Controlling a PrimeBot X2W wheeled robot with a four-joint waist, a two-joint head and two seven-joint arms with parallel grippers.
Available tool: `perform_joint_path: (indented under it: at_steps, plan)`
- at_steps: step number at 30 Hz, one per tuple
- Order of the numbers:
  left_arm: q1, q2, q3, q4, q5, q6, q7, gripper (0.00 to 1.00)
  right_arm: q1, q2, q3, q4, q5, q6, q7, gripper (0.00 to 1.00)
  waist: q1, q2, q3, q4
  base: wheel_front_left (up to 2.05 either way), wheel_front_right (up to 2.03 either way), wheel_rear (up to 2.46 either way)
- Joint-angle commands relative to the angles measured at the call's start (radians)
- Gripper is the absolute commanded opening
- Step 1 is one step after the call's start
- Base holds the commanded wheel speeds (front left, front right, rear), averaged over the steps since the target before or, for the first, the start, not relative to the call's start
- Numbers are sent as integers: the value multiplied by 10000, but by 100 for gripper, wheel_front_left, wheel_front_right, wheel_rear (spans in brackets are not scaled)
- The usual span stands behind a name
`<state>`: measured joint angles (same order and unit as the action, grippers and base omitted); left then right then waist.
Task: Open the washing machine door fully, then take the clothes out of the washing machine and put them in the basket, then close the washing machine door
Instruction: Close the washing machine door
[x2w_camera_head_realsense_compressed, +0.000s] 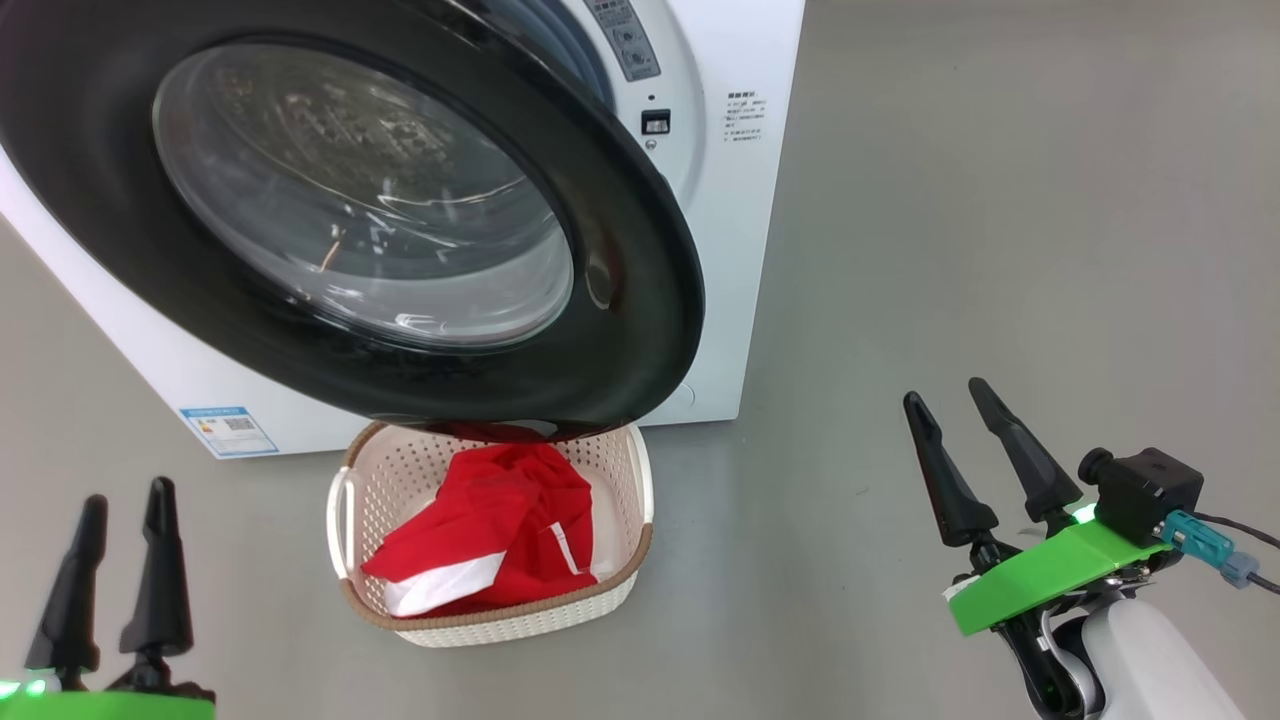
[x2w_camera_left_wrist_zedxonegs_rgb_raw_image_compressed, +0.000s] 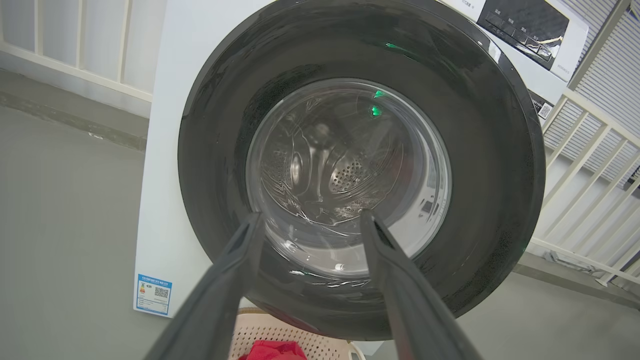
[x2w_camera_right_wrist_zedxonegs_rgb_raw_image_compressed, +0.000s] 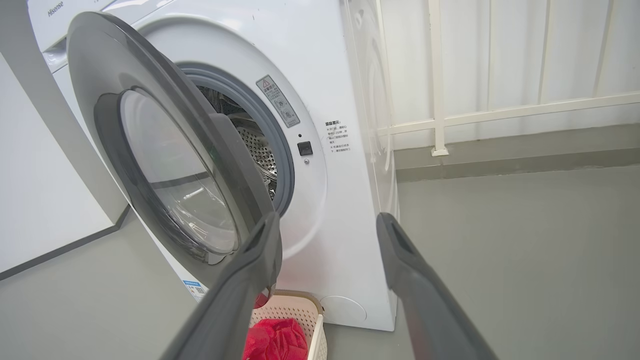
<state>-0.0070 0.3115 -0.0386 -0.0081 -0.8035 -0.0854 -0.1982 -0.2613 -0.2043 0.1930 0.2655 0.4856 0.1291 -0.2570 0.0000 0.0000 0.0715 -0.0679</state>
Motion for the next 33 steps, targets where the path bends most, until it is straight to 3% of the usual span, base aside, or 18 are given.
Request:
perform_joint_path:
  at_steps: [1, 18, 33]
  plan:
    - [-144, 224, 344, -150, 267, -43, -177, 100, 3, -42, 164, -284, 4, 16, -48, 100, 0, 0, -19, 6, 0, 0, 0]
    - [-95, -577, 443, 353, 2560, -67, -632, 100, -25, -23, 232, -294, -1, 16, -48, 100, 0, 0, 105, 81, 0, 0, 0]
    - [-112, -1044, 774, 439, 3344, -220, -635, 100, -18, -42, 217, -296, -19, 16, -48, 100, 0, 0, 117, 119, 0, 0, 0]
